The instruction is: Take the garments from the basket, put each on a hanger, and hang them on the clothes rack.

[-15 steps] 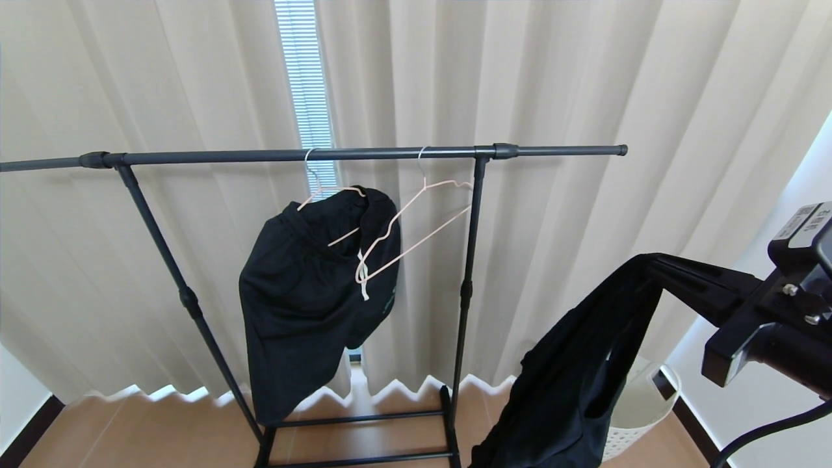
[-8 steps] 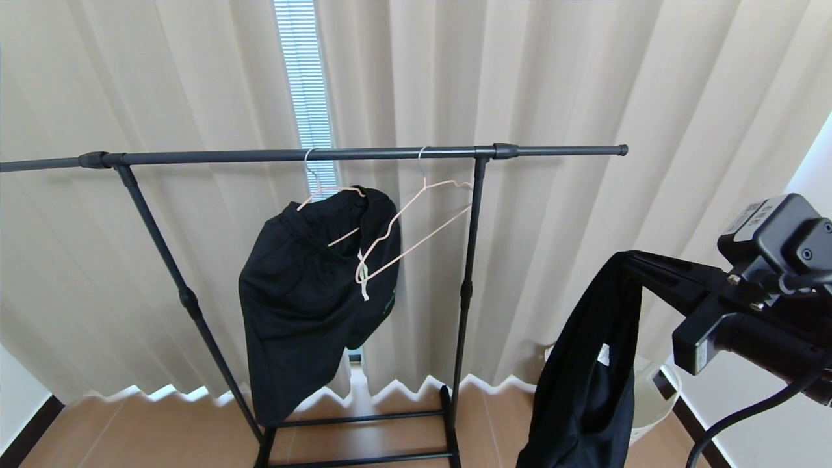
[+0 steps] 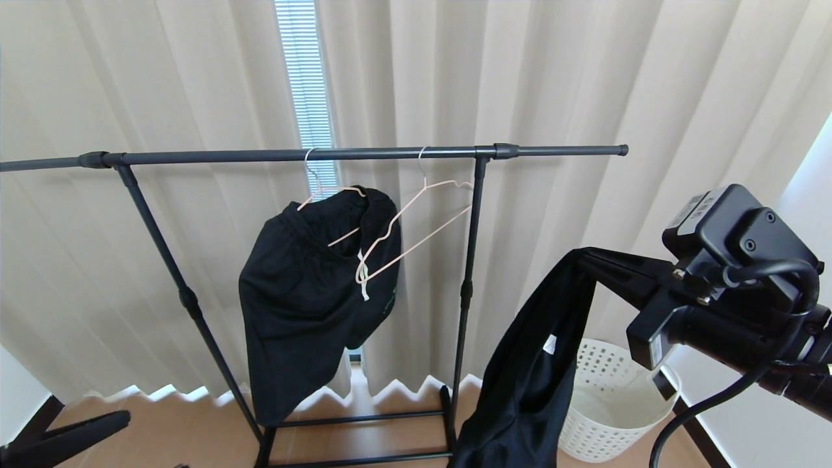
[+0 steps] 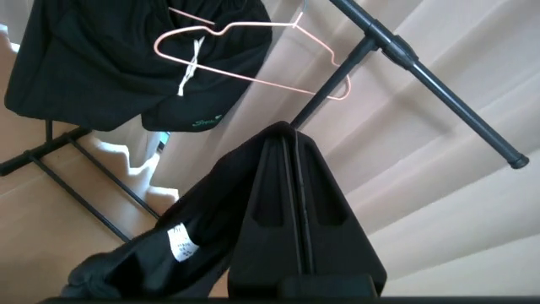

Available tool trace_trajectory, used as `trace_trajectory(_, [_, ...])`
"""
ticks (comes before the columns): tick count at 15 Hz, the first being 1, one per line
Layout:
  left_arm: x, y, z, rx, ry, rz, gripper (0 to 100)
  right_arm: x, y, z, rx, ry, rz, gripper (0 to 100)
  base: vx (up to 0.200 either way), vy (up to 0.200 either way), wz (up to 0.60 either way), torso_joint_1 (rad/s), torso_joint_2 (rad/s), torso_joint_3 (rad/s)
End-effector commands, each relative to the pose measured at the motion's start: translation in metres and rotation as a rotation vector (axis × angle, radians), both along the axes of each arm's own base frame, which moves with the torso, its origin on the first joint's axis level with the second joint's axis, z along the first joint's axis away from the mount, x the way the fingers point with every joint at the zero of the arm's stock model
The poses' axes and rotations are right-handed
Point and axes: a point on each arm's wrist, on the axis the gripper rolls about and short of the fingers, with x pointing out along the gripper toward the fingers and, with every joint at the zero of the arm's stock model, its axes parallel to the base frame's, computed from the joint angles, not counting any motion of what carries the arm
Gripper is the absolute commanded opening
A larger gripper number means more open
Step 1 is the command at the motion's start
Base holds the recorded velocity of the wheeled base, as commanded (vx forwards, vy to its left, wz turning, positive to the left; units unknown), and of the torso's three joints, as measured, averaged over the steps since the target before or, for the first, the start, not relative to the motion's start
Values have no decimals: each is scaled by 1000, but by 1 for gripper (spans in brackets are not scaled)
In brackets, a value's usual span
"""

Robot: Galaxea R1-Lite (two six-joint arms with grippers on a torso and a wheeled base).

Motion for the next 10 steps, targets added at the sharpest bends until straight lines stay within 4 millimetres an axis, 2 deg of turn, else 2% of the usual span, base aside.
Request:
trace_trajectory(1, [57, -49, 37, -74, 97, -151, 100, 4, 7, -4, -5, 22, 12, 0, 0, 0, 0, 0, 0, 0])
trace_trajectory(2, [77, -66, 48, -67, 101, -170, 100, 0, 12, -5, -5, 26, 10, 0, 0, 0, 0, 0, 0, 0])
trace_trajectory(3, [86, -74, 49, -56, 108, -176, 100, -1, 13, -5, -4, 23, -11, 0, 0, 0, 0, 0, 0, 0])
trace_trajectory(4, [98, -86, 42, -35, 144, -163, 100, 0, 13, -4, 10, 19, -38, 0, 0, 0, 0, 0, 0, 0])
trace_trajectory(5, [101, -88, 32, -33, 177, -157, 100, 1, 14, -4, 18, 15, -38, 0, 0, 0, 0, 0, 0, 0])
trace_trajectory(7, [121, -103, -14, -43, 240, -85, 100, 14, 26, -12, 31, 8, -51, 0, 0, 0, 0, 0, 0, 0])
trace_trajectory(9, [129, -111, -30, -27, 202, -4, 100, 26, 36, -15, 63, -16, -101, 0, 0, 0, 0, 0, 0, 0])
trace_trajectory(10, [135, -118, -39, -4, 190, 44, 100, 41, 49, -14, 74, -38, -146, 0, 0, 0, 0, 0, 0, 0])
